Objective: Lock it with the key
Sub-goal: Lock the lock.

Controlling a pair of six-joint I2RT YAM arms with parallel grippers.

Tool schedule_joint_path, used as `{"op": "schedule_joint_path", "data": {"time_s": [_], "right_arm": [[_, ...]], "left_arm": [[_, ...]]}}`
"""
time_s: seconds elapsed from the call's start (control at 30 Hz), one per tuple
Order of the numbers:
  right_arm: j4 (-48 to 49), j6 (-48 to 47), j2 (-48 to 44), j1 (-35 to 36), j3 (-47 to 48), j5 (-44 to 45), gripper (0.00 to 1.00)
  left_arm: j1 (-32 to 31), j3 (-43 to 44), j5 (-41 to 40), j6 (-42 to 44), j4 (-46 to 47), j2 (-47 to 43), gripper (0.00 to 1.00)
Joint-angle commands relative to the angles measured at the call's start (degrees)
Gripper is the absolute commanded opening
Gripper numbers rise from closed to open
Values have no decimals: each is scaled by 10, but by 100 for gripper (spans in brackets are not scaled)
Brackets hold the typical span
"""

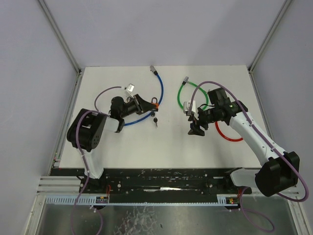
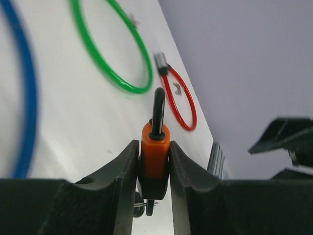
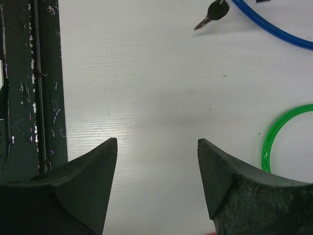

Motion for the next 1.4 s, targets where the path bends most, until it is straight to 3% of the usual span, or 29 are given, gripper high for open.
{"op": "schedule_joint_path", "data": {"time_s": [0.0, 0.3, 0.4, 0.77, 0.87, 1.03, 1.37], "right_arm": [[13, 1, -11, -2, -3, -10, 72], [14, 1, -8, -1, -4, -9, 72], [17, 3, -8, -2, -5, -9, 72], [17, 4, -6, -1, -5, -9, 72], [17, 3, -6, -1, -6, -8, 72], [18, 3, -5, -1, -6, -9, 72], [17, 2, 2, -2, -6, -11, 73]], "left_arm": [[67, 9, -27, -50, -34, -9, 1], [170, -2, -122, -16, -117, -39, 7], [196, 7, -200, -9, -178, -52, 8], [228, 76, -400, -3, -374, -63, 9], [237, 104, -418, -5, -406, -51, 12], [259, 143, -403, -6, -459, -33, 26], [287, 122, -360, 23, -425, -51, 45]]}}
